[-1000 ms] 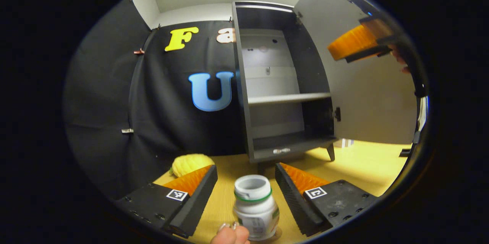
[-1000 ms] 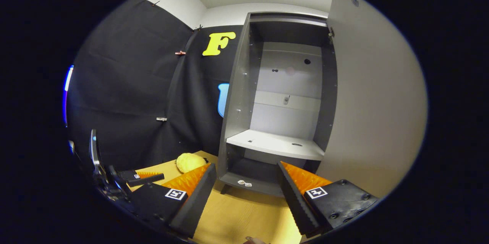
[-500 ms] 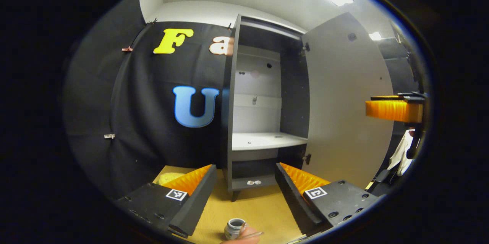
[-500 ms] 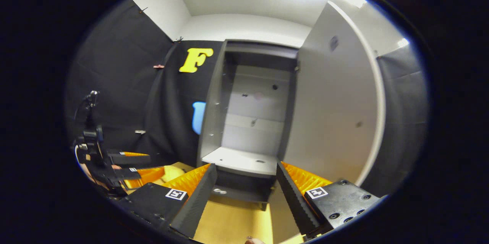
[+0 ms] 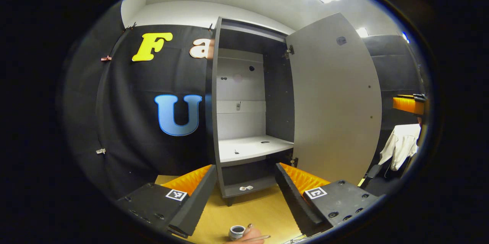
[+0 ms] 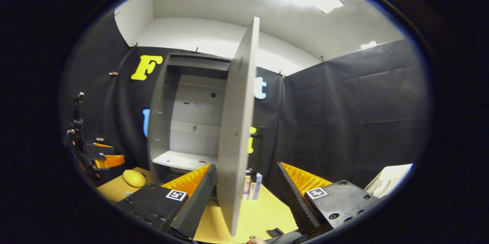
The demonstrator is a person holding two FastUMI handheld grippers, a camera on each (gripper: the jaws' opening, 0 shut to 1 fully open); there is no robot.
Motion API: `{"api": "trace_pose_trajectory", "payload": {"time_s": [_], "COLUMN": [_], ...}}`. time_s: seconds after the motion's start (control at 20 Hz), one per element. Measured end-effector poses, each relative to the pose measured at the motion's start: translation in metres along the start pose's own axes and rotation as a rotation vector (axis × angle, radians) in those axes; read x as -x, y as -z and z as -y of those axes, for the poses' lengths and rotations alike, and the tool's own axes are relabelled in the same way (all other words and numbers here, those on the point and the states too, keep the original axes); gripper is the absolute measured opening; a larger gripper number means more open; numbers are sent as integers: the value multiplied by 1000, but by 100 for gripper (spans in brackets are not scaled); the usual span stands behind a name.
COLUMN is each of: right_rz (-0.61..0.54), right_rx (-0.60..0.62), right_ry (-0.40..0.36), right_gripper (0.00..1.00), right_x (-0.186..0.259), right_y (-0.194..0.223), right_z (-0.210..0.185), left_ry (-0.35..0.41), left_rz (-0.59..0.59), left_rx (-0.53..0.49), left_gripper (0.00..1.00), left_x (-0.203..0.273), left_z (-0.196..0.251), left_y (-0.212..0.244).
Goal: Open the cabinet door with the right hand, grasp the bottle in the cabinet with the left hand and place it on the coaster, then close the cabinet door with the right hand.
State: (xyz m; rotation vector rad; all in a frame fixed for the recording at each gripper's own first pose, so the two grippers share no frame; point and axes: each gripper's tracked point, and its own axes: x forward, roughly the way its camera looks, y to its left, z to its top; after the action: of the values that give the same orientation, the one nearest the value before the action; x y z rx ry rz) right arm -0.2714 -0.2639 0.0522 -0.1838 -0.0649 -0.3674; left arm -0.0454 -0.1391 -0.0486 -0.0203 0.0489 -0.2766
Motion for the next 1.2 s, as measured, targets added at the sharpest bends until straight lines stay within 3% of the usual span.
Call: {"api": "trace_pose_trajectory", "payload": {"time_s": [0.05,0.1,0.15,0.4,0.6,0.75,1.0,1.2], "right_rz": [-8,-13,-18,-20,-9,-12,-29,-35], "right_rx": [11,10,2,-48,-114,-131,-175,-156], "right_ry": [0,-16,-35,-152,-289,-363,-395,-394], "right_gripper": [100,94,97,97,97,97,96,95], "right_x": [-11,-20,-31,-78,-88,-95,-90,-77], "right_y": [3,6,6,17,16,17,15,7], "right_z": [4,9,12,27,13,2,-12,-37], "left_ry": [-14,-33,-54,-183,-225,-283,-301,-274], "left_rz": [-5,-9,-8,20,28,28,15,14], "left_rx": [21,40,47,-13,36,-14,-35,-20], "left_gripper": [96,96,96,96,97,97,97,96], "left_x": [-3,-6,-8,-16,-15,-8,-2,-4], "left_z": [2,4,5,13,26,22,12,-4], "left_y": [-2,-2,-6,-23,-24,-30,-26,-27]}}
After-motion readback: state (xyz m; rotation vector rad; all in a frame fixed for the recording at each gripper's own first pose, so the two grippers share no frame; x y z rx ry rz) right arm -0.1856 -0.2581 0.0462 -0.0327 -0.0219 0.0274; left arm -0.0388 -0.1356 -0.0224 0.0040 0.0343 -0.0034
